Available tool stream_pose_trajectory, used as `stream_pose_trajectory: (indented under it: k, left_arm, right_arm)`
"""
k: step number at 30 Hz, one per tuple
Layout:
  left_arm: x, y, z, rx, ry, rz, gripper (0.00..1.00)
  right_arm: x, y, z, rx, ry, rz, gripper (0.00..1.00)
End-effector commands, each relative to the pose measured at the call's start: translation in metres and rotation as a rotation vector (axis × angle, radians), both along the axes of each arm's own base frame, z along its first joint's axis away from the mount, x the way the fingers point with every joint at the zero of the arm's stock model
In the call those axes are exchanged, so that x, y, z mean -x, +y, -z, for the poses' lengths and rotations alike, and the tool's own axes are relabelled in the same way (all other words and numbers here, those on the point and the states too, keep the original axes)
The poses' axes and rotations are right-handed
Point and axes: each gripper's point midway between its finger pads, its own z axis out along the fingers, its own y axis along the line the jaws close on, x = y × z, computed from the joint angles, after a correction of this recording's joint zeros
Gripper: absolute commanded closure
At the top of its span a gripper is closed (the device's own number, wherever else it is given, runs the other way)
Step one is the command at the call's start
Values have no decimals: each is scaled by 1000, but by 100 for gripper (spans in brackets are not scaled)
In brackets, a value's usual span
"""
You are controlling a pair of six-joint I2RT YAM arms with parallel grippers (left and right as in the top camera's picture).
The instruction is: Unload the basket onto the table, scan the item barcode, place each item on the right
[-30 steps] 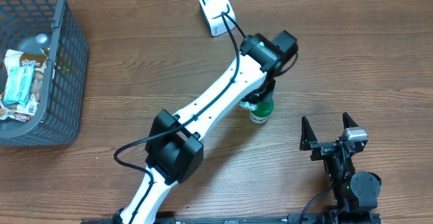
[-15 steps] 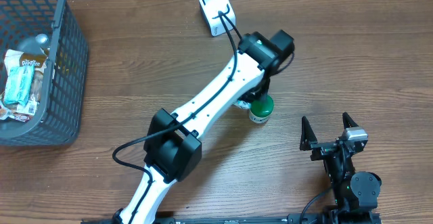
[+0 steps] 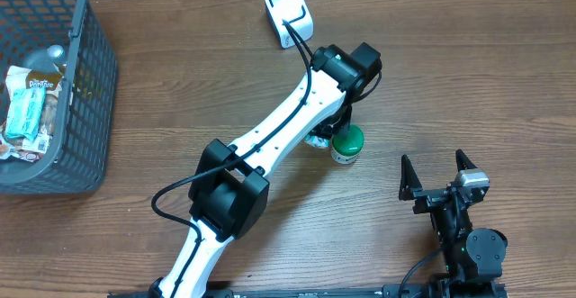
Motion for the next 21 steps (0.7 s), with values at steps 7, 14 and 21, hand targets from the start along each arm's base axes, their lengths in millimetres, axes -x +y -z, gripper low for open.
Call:
stream_pose_trajectory:
  k: [7, 14, 21]
  left_arm:
    - [46, -49, -11, 261, 215, 108, 96]
    - [43, -30, -8, 161, 189, 100, 96]
    - [4, 27, -12, -163, -63, -49, 96]
  right_arm:
    - [0, -1, 3, 5, -1, 6, 0]
    - [0, -1, 3, 5, -1, 6, 0]
    - [0, -1, 3, 5, -1, 6, 0]
